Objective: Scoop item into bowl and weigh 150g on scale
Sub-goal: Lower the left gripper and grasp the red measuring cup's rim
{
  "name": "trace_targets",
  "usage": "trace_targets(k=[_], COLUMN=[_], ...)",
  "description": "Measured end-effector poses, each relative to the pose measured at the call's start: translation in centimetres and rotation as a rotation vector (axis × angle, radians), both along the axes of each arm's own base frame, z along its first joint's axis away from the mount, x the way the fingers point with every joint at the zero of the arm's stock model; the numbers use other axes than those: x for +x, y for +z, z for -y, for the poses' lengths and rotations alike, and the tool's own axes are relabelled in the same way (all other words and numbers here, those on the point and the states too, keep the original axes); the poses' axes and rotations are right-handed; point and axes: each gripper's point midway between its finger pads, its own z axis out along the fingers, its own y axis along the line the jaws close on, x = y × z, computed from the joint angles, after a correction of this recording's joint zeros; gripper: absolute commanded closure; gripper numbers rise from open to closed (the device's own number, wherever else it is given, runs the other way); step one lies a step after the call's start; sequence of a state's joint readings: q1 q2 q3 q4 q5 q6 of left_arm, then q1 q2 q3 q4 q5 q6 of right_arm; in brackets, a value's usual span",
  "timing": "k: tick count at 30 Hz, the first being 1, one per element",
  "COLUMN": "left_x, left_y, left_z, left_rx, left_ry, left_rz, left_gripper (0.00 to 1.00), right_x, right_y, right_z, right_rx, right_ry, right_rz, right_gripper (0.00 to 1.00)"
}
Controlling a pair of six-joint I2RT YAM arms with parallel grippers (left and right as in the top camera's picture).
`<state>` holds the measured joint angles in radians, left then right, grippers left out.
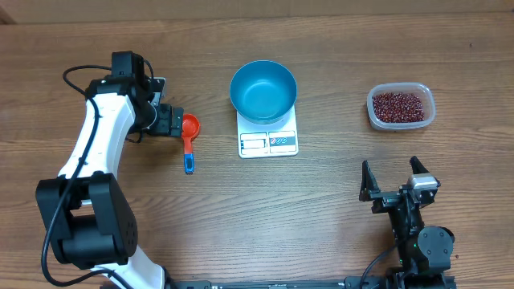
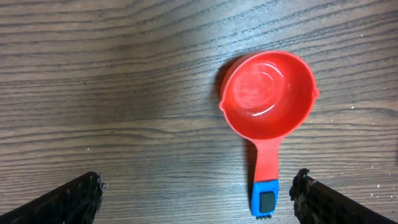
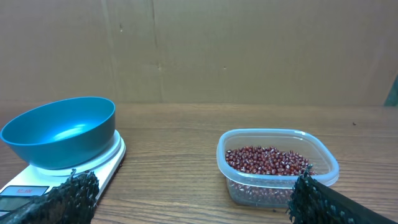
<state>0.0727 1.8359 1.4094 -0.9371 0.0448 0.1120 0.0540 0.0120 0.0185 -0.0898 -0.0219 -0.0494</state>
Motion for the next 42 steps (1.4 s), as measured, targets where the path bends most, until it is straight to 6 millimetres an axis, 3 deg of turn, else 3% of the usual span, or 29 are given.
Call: trace_targets(k=[9, 18, 29, 42], left_x=[0.5, 1.7, 3.2, 3.5], left_y=[-2.9, -4.5, -4.3, -4.6], left_z=[0.8, 1.4, 1.2, 1.0], left_rx=[-0.005, -0.006, 0.010, 0.016], left_ry=[-0.021, -0.038, -0.029, -0.027], left_rz=[-0.080, -0.102, -0.045, -0.036], left_gripper=[0.00, 0.01, 0.00, 0.00], right_x=[0.0, 0.0, 0.0, 0.0], right_y=[0.0, 0.0, 0.0, 0.0], right_z=[0.0, 0.0, 0.0, 0.0], right_rx=[0.001, 0.000, 0.000, 0.000], right_ry=[0.000, 0.000, 0.001, 0.000], right_rz=[0.001, 0.000, 0.000, 0.001], right_gripper=[0.00, 0.00, 0.00, 0.00])
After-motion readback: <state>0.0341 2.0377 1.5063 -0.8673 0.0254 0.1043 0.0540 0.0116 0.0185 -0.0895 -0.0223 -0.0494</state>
